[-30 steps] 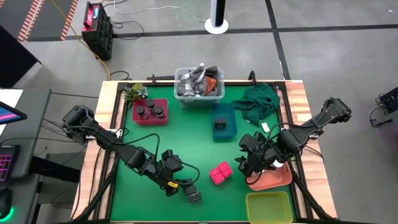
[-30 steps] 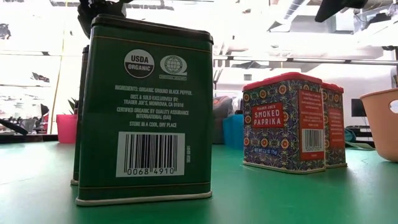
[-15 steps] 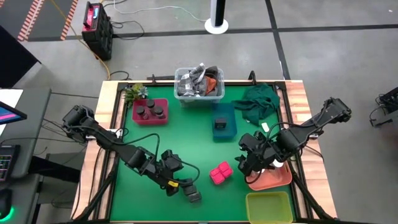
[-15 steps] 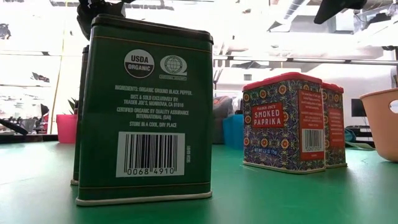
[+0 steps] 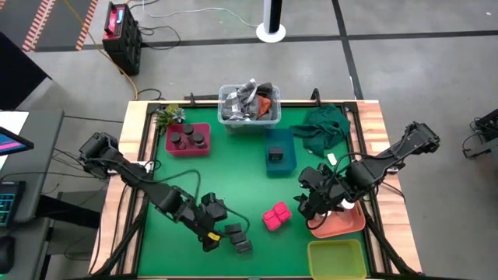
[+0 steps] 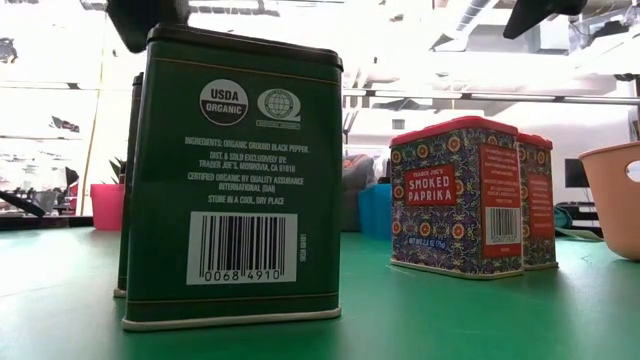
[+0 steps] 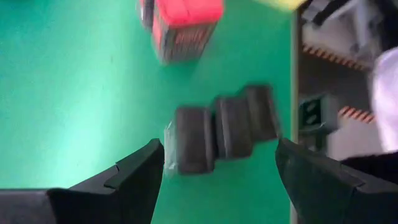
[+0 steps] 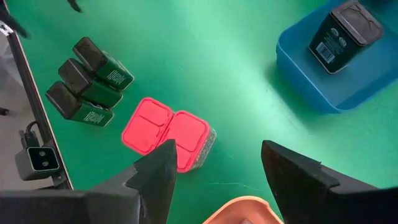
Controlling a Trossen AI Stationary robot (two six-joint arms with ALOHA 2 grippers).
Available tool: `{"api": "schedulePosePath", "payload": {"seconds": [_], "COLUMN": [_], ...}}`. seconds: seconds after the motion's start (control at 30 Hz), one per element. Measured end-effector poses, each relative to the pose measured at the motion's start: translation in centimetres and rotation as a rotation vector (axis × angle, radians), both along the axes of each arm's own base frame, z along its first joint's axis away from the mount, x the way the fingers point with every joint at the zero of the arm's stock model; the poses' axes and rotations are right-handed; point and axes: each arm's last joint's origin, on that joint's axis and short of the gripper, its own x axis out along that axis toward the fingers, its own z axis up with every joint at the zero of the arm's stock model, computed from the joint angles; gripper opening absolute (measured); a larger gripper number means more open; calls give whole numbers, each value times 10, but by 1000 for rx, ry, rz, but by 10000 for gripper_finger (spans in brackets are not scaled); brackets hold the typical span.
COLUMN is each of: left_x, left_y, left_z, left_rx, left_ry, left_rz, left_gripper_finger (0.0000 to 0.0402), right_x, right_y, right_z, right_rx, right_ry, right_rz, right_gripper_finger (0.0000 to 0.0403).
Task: Sort spices by type
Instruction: Put the black seasoning can into the blue bin
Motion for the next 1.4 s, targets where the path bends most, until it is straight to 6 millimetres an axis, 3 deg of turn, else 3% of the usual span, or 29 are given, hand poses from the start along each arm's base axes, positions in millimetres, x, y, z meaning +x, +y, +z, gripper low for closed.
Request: {"api": "schedulePosePath", "payload": {"seconds": [0.2, 0.87, 1.1, 1.4], "left_x": [6, -2, 8, 15], "left_y": [-5, -11, -13, -14], "left_z": [-26, -40, -46, -68], "left_rx": [83, 223, 222, 240], "left_ry": [83, 66, 28, 96], "left_rz": [15, -160, -188, -156], "left_gripper_finger": [295, 295, 295, 295], "right_x": [1, 1, 1, 1], "right_y": [-1, -1, -1, -1], "right_z": [0, 0, 0, 0], "right_rx": [-2, 0, 1, 3], "right_ry": [-1, -7, -7, -9], "right_rz": [-7, -3, -4, -6], "right_gripper_finger": [260, 260, 260, 260]}}
